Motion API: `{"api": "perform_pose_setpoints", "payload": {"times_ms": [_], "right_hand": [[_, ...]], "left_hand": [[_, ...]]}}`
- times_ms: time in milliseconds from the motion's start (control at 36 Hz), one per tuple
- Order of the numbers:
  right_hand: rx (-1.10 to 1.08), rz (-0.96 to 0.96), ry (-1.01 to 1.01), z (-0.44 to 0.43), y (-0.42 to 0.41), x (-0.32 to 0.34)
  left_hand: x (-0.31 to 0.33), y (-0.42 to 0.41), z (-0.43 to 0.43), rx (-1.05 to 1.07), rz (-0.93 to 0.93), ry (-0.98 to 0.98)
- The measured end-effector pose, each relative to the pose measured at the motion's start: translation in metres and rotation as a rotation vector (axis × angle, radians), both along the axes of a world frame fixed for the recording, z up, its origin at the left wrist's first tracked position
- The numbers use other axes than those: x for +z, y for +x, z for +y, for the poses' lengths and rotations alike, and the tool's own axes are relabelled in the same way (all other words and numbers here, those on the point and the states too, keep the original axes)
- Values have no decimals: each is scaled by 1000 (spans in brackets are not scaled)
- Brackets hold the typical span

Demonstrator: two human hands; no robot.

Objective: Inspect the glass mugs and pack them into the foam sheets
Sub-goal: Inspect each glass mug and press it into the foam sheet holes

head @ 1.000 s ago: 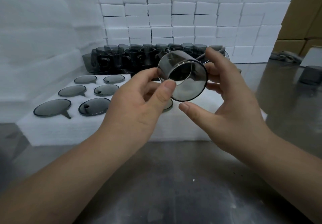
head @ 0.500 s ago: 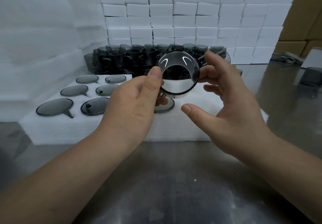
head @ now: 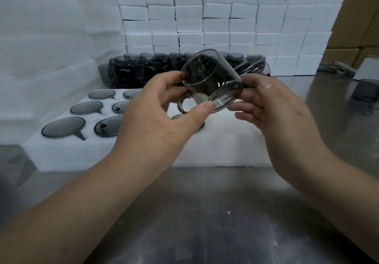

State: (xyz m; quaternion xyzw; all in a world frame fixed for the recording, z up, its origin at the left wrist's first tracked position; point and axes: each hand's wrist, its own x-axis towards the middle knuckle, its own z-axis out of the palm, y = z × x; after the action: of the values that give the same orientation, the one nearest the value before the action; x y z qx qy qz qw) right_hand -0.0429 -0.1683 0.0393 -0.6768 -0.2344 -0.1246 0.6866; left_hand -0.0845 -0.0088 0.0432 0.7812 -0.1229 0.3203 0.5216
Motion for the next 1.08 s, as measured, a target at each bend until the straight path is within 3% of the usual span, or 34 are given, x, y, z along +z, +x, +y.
{"api": "perform_pose_setpoints", "payload": {"times_ms": [111,306,445,639,806,973,1084], "right_hand": [[113,113,166,-1,1,7],[408,241,148,2,-7,10],[524,327,137,1,-8,11],[484,273,197,0,-6,10],[444,112,145,-1,-8,7],[160,36,28,-3,-4,3],[112,55,57,1,-7,2]], "left_hand": [[2,-3,0,-2,-76,108],[0,-4,2,9,-187,334],[-3,1,5,67,-191,390],[-6,5,5,157,-143,474],[-4,0,3,134,-75,450],[-1,-4,3,82,-76,377],[-4,-3,1,74,-76,375]]}}
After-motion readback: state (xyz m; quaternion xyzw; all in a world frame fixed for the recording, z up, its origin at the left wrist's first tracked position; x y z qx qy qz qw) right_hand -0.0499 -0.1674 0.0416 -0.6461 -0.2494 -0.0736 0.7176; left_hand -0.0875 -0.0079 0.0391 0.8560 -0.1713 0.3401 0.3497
